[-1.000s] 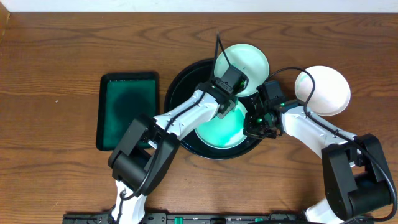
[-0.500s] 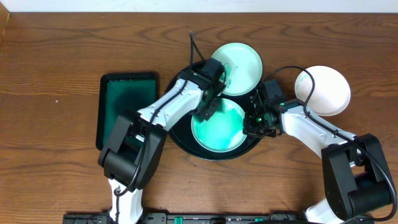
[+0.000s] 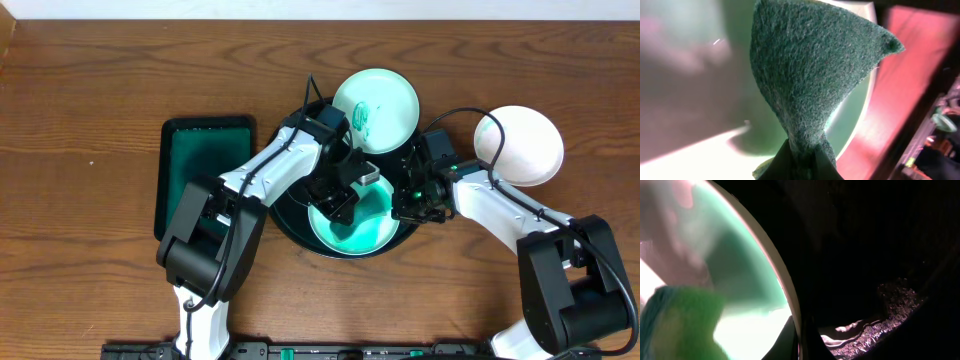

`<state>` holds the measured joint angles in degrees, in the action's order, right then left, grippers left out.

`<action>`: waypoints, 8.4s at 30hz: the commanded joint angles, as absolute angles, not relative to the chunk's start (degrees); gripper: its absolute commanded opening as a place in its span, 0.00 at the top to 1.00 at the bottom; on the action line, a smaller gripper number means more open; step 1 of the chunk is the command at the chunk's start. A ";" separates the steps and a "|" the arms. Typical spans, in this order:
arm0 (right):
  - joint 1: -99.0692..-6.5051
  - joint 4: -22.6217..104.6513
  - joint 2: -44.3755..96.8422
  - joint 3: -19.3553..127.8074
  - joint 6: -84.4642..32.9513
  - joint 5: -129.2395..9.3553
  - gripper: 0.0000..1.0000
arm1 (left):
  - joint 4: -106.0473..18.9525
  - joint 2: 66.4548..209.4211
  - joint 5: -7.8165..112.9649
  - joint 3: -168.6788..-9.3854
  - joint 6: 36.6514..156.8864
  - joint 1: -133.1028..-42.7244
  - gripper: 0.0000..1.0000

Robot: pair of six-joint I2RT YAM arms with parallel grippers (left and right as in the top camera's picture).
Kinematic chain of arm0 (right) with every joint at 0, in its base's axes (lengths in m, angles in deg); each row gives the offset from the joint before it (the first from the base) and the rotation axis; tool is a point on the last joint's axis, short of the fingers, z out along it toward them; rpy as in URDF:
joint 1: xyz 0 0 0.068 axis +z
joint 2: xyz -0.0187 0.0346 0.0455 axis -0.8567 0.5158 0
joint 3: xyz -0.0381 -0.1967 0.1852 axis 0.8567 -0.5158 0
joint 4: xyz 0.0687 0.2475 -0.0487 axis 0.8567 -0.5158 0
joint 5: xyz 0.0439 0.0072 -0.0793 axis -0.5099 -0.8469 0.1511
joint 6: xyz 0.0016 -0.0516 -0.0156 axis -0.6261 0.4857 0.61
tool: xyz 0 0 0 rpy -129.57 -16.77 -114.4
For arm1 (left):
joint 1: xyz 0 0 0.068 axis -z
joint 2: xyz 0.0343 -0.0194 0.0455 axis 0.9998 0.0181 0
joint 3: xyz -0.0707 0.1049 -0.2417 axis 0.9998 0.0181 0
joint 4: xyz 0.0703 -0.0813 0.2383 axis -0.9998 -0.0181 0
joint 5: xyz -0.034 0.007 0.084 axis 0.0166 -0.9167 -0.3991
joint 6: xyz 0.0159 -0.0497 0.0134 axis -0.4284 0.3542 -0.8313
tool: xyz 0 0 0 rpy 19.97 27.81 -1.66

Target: Clean dirty plates on tray and stack at the side

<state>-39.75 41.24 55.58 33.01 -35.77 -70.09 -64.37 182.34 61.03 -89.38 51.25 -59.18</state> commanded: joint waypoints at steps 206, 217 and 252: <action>-28.12 45.59 57.85 37.60 -47.72 -55.36 0.43 | -66.51 183.96 33.27 -94.61 84.85 -93.98 0.40; -28.10 48.81 61.13 37.60 -45.45 -57.79 0.99 | -66.51 183.96 33.27 -94.58 84.85 -93.98 0.40; -19.20 46.25 34.42 37.69 -6.13 -12.35 0.99 | -66.95 183.96 33.27 -94.58 84.85 -93.98 0.40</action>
